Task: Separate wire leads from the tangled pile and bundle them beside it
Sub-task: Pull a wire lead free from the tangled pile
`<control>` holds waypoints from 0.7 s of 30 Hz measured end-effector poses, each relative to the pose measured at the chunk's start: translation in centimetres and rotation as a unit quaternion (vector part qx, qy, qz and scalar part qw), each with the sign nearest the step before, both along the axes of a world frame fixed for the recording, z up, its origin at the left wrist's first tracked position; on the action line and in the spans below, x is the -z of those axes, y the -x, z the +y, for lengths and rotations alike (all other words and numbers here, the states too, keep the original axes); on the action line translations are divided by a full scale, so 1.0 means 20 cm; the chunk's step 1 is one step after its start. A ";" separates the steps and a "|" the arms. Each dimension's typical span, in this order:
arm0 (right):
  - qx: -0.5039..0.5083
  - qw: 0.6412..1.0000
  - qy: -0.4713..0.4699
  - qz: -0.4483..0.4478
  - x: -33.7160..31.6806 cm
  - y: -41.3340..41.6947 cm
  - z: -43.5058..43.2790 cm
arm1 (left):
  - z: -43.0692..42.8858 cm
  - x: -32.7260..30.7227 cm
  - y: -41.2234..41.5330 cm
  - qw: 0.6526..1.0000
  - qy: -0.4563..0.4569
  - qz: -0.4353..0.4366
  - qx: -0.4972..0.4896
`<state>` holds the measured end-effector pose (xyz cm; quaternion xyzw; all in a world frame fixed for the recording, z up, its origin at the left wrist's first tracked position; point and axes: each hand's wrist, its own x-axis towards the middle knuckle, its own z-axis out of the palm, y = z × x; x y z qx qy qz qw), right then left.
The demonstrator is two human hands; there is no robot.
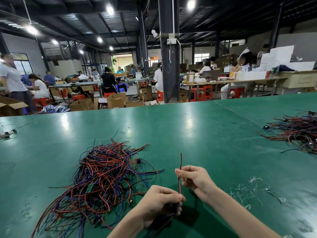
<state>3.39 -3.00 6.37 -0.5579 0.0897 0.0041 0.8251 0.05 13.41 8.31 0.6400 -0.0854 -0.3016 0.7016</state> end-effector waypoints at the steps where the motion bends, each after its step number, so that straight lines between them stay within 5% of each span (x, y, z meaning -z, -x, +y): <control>1: 0.008 1.000 0.013 -0.006 0.00 0.00 -0.01 | 0.00 0.00 0.00 1.000 -0.003 -0.001 -0.002; 5: 0.077 0.992 0.092 -0.040 0.02 -0.03 -0.04 | 0.01 0.01 -0.01 1.000 -0.025 -0.007 -0.005; 8: 0.134 0.952 0.259 -0.089 0.03 -0.06 -0.07 | -0.01 0.02 -0.01 0.998 -0.053 -0.016 -0.012; 14: 0.208 0.736 0.541 -0.350 0.07 -0.07 -0.02 | -0.01 0.01 -0.03 0.998 -0.046 -0.021 -0.038; 15: 0.205 0.748 0.534 -0.335 0.06 -0.07 -0.02 | 0.00 0.01 -0.03 0.998 -0.042 -0.024 -0.038; 17: 0.187 0.841 0.448 -0.238 0.04 -0.08 -0.02 | 0.01 0.02 -0.03 0.998 -0.038 -0.036 -0.032; 19: 0.145 0.949 0.255 -0.112 0.01 -0.09 -0.04 | 0.01 0.03 -0.02 0.997 -0.034 -0.061 -0.028; 21: 0.092 0.995 0.021 0.012 -0.01 -0.10 -0.08 | -0.01 0.04 -0.01 0.994 -0.032 -0.104 -0.033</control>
